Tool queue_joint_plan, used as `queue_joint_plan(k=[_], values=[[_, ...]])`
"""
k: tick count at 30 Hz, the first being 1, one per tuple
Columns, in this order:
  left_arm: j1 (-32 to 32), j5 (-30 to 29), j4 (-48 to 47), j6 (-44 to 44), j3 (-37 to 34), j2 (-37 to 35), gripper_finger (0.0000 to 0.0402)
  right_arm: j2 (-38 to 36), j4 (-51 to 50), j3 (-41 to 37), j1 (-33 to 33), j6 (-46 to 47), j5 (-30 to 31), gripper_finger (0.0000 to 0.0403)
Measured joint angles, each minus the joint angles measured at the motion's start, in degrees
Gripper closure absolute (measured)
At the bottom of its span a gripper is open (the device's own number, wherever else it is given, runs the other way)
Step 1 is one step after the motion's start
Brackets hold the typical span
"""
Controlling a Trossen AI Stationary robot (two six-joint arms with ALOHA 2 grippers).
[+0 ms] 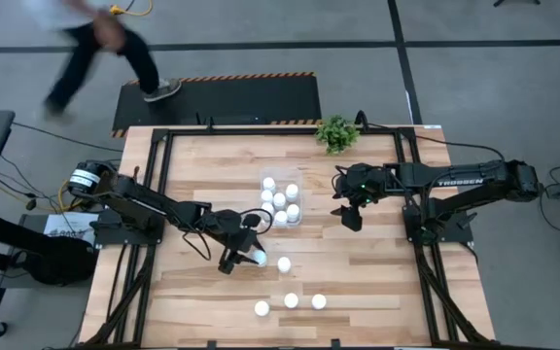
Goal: Pick and place pill bottles into a basket
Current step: Put the pill bottles into the container
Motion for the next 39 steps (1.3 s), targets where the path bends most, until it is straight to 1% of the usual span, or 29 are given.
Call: queue_joint_plan(k=[2,5,8,11,16,22,25,30,35,39], values=[[0.4,-0.3,-0.3,0.0,0.0,-1.1,0.023,0.0,0.4,0.0,0.0,0.0,0.0,0.0158],[1.4,-0.4,-1.2,-0.1,0.0,-3.4,0.0245,0.0,1.3,0.0,0.0,0.0,0.0,0.0158],[2.9,-1.1,-4.6,0.9,1.6,-5.8,0.0255,0.0,2.0,0.0,0.0,0.0,0.0,0.0158],[4.6,-2.8,-9.5,2.4,5.6,-7.3,0.0249,0.0,3.0,0.0,0.0,0.0,0.0,0.0158],[7.6,-5.6,-19.8,6.3,14.6,-7.4,0.0232,0.0,3.8,0.0,0.0,0.2,0.0,0.0158],[12.6,-5.7,-25.5,9.8,22.9,-7.4,0.0249,0.0,3.8,0.0,0.0,0.7,0.0,0.0158],[15.6,-5.6,-26.5,11.5,25.1,-7.1,0.0249,0.0,4.1,0.0,0.0,0.7,0.0,0.0158],[21.8,-3.2,-27.0,12.8,26.2,-7.0,0.024,0.0,7.0,0.0,-0.1,1.6,0.0,0.0158],[28.1,2.4,-27.4,12.8,26.2,-6.9,0.0247,0.0,9.4,0.0,0.0,1.6,0.0,0.0158],[31.8,4.7,-27.9,13.0,26.1,-5.4,0.0247,0.0,9.7,0.0,0.0,1.8,0.1,0.0158]])
